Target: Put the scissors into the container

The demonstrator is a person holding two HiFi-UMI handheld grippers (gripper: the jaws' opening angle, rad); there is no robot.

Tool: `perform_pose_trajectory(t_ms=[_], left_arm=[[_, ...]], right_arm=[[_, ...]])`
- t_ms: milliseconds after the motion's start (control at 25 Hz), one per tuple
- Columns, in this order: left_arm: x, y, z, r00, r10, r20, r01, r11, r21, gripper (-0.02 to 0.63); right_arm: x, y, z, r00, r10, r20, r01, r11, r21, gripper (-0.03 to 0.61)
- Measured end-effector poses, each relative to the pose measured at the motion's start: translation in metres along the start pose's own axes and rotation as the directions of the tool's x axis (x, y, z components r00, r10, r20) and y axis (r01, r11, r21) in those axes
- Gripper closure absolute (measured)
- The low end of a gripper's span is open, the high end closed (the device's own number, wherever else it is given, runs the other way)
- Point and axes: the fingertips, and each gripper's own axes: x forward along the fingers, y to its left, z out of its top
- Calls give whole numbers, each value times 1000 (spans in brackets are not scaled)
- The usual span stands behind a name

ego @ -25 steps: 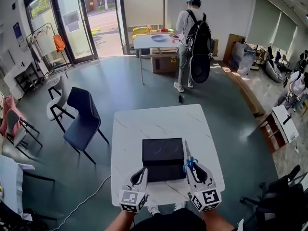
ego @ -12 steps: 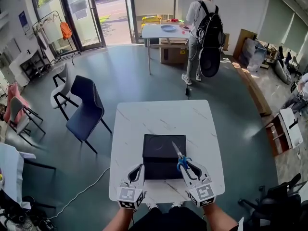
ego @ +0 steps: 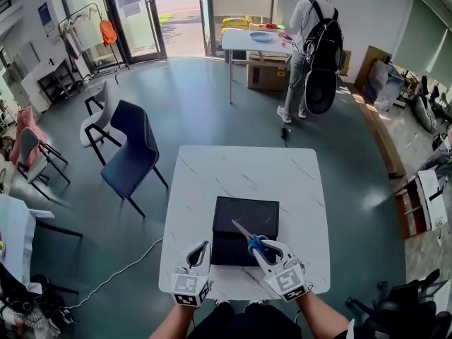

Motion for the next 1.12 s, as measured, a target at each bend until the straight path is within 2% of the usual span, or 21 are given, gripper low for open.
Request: perform_pose_trajectory(t_ms=[240,400,720,1120], left_arm=[[3,15,-7,999,27,-20,-28,998,-58,604],[4,23,-7,999,36,-24,-38,997,-63,604],[5,23,-14,999,34,-36,-36,997,-67,604],[4,42,-12,997,73,-25,-75,994,-83,604]], right_arm=[[16,14,-16,993,89,-77,-94,993,-68,488],[29,15,-35,974,153,-169,-170,981,-90,488],[46,30,-76,895,273,-354,-340,930,-143,488],[68,34,-113,783,311,-538,-473,860,-191,488]])
